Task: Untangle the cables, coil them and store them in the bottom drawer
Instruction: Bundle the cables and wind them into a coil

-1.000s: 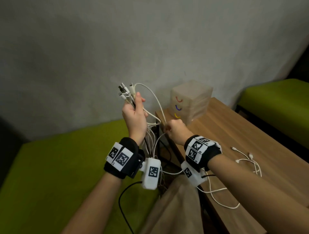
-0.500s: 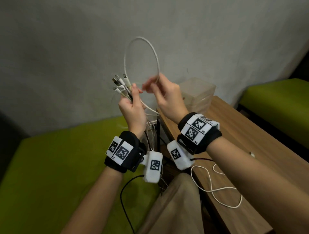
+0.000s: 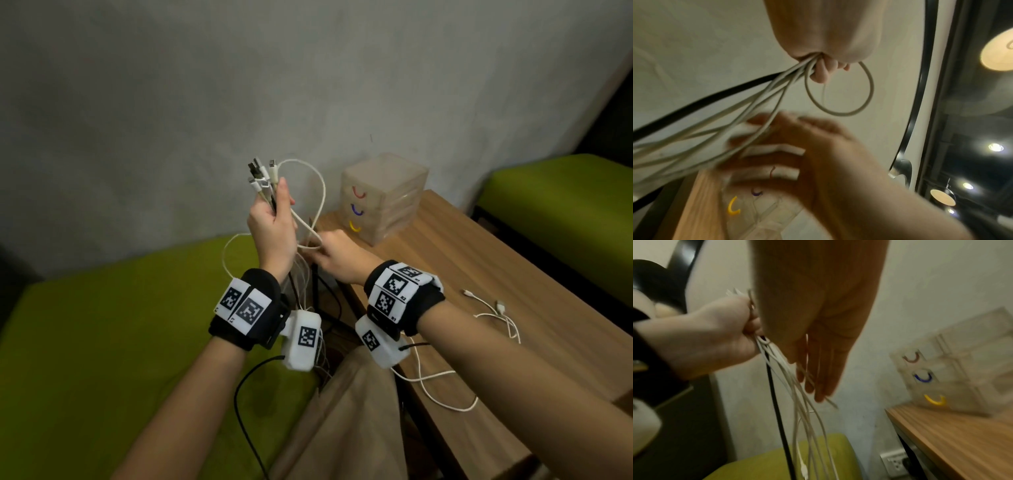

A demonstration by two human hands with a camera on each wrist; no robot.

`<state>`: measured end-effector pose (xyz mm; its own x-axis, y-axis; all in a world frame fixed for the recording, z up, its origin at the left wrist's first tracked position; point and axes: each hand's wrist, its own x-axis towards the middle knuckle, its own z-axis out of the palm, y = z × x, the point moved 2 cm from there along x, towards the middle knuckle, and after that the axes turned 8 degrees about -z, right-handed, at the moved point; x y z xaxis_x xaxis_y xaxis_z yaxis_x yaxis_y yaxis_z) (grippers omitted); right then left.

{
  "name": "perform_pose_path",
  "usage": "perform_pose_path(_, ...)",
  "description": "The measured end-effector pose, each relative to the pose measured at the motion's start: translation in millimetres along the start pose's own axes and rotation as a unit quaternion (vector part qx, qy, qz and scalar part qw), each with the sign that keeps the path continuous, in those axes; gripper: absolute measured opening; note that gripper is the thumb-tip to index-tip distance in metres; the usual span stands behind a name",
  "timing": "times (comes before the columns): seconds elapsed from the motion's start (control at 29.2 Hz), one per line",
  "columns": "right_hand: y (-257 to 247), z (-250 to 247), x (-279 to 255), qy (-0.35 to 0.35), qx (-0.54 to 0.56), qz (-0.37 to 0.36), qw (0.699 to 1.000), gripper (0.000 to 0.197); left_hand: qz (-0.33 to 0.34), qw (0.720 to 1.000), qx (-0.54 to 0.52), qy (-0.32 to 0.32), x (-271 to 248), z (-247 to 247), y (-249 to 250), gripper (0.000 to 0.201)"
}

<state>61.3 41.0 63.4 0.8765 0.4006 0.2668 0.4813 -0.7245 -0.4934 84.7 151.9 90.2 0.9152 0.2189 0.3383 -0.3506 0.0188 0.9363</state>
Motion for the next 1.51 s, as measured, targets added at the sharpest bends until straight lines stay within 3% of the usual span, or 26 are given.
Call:
perform_pose_path(0.07,17.3,14.5,-8.6,-0.095,-0.043,0.089,0.990,0.029,0.004,1.000,0.009,-0.008,2.7,-3.0,-0.5,0.047)
perform_pose_path(0.14,33.1,20.3,-19.6,-0.195,-0.107,0.171,0.960,0.030,0.021,0.999,0.040,-0.013,4.6,-7.0,-0.2,0.053)
perform_pose_path(0.24,40.1,10.7,-29.2,-0.254,-0.145,0.197,0.936,0.028,0.048,0.993,0.109,0.002,4.0,-16.9,0.8,0.047)
perform_pose_path(0.34,33.7,-14.9,-28.3,-0.186,-0.183,0.206,0.943,0.036,0.009,0.998,0.041,-0.038,2.9,-16.0,-4.5,0.041)
perform_pose_path(0.41,22.6,-33.9,-20.0,-0.022,-0.157,0.158,0.975,0.045,-0.023,0.997,-0.021,-0.071,1.6,-10.3,-7.7,0.038)
perform_pose_path(0.48,1.1,-42.9,-10.4,0.123,-0.032,0.050,0.991,0.048,-0.018,0.994,-0.041,-0.101,-2.4,-2.4,-8.1,0.037)
perform_pose_path(0.55,-20.7,-36.1,-4.6,0.106,0.088,-0.017,0.990,0.049,0.001,0.996,-0.017,-0.093,-4.7,3.2,-4.8,0.036)
perform_pose_path(0.62,-30.7,-14.9,-6.5,0.053,0.132,-0.011,0.990,0.051,0.006,0.997,-0.032,-0.069,-0.7,5.5,1.6,0.036)
perform_pose_path(0.72,-14.5,20.2,-19.1,-0.039,0.107,0.018,0.993,0.040,-0.003,0.987,-0.138,-0.085,8.0,6.6,21.2,0.036)
perform_pose_path(0.79,4.7,31.6,-25.0,-0.125,0.036,0.028,0.991,0.029,0.002,0.981,-0.158,-0.109,10.1,7.0,30.1,0.035)
perform_pose_path(0.82,11.8,29.9,-25.4,-0.133,0.008,0.039,0.990,0.032,-0.001,0.980,-0.158,-0.123,9.6,7.5,31.2,0.035)
perform_pose_path(0.86,14.7,23.8,-24.9,-0.107,0.005,0.044,0.993,0.043,-0.008,0.979,-0.154,-0.137,8.6,8.2,29.5,0.035)
perform_pose_path(0.92,13.5,2.2,-20.1,0.029,0.052,0.036,0.998,0.057,-0.022,0.975,-0.137,-0.173,5.1,11.3,22.1,0.035)
perform_pose_path(0.99,6.4,-23.7,-14.3,0.178,0.116,0.020,0.977,0.056,-0.043,0.968,-0.115,-0.218,-0.4,15.9,12.0,0.036)
perform_pose_path(1.03,3.2,-34.7,-10.1,0.216,0.150,0.023,0.965,0.058,-0.056,0.964,-0.102,-0.241,-4.7,19.0,7.7,0.036)
perform_pose_path(1.13,-10.7,-51.2,5.4,0.246,0.222,0.027,0.943,0.053,-0.100,0.946,-0.063,-0.302,-19.5,27.8,-1.6,0.036)
perform_pose_path(1.23,-23.4,-47.7,7.9,0.257,0.196,-0.036,0.946,0.036,-0.133,0.936,-0.022,-0.326,-29.5,30.7,-1.1,0.029)
perform_pose_path(1.37,-19.0,-37.1,-4.3,0.240,0.151,-0.101,0.954,0.032,-0.159,0.924,-0.014,-0.347,-35.2,30.4,-2.4,0.024)
perform_pose_path(1.44,-13.7,-29.9,-12.7,0.237,0.172,-0.093,0.952,0.038,-0.133,0.936,-0.019,-0.325,-36.8,30.7,-2.5,0.021)
perform_pose_path(1.51,-12.1,-16.9,-21.6,0.244,0.218,-0.029,0.945,0.056,-0.118,0.951,-0.043,-0.284,-31.4,31.6,-1.4,0.027)
